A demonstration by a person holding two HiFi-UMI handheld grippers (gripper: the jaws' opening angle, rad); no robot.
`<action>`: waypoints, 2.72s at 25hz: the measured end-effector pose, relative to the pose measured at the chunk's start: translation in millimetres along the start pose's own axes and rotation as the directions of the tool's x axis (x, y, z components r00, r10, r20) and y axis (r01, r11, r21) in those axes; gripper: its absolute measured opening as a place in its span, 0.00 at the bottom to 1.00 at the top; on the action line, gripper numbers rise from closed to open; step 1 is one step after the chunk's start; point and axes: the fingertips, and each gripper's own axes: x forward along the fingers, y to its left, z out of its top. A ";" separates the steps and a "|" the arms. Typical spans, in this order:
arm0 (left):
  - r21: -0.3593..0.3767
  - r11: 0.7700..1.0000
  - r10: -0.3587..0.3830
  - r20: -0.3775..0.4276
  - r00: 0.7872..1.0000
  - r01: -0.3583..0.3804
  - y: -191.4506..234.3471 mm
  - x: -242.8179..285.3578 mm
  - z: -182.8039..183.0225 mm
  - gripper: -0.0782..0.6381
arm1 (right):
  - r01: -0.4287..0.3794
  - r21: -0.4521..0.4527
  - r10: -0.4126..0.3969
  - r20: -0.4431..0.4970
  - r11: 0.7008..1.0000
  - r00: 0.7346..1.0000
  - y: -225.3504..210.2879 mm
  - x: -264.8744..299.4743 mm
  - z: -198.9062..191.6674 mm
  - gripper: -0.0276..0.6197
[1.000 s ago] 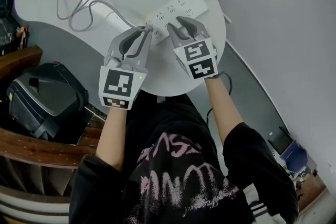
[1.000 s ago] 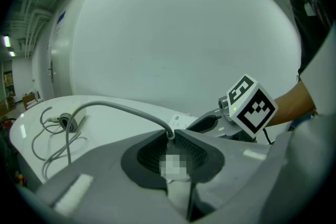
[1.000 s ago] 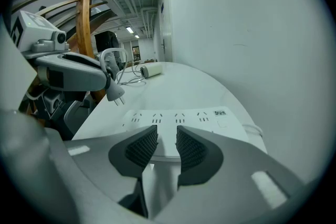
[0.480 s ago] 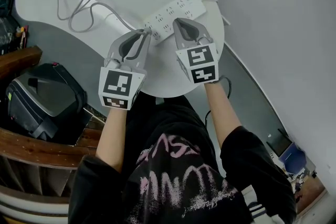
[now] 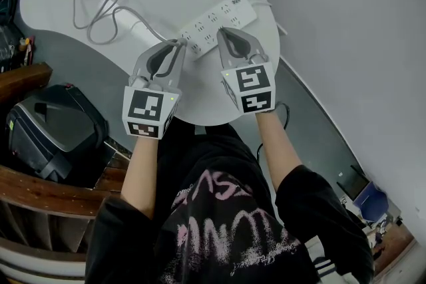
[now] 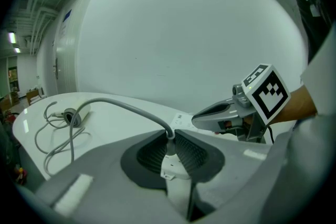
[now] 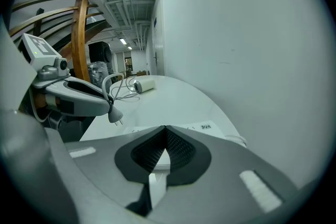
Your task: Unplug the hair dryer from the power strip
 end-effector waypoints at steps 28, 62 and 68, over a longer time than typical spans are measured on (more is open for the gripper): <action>0.003 0.998 0.066 0.133 0.989 -0.067 2.9 -43.3 53.2 0.18 | 0.094 0.029 -0.098 0.204 0.995 0.974 -17.1 -79.6 62.4 0.06; 0.028 0.976 0.192 0.339 0.921 -0.214 -30.9 -92.1 115.8 0.19 | 0.071 -0.034 -0.049 0.436 0.997 0.899 -28.1 -165.5 110.4 0.05; 0.021 0.975 0.200 0.349 0.915 -0.221 -33.9 -94.1 115.8 0.19 | 0.075 -0.035 -0.052 0.440 0.997 0.896 -31.0 -169.8 108.0 0.05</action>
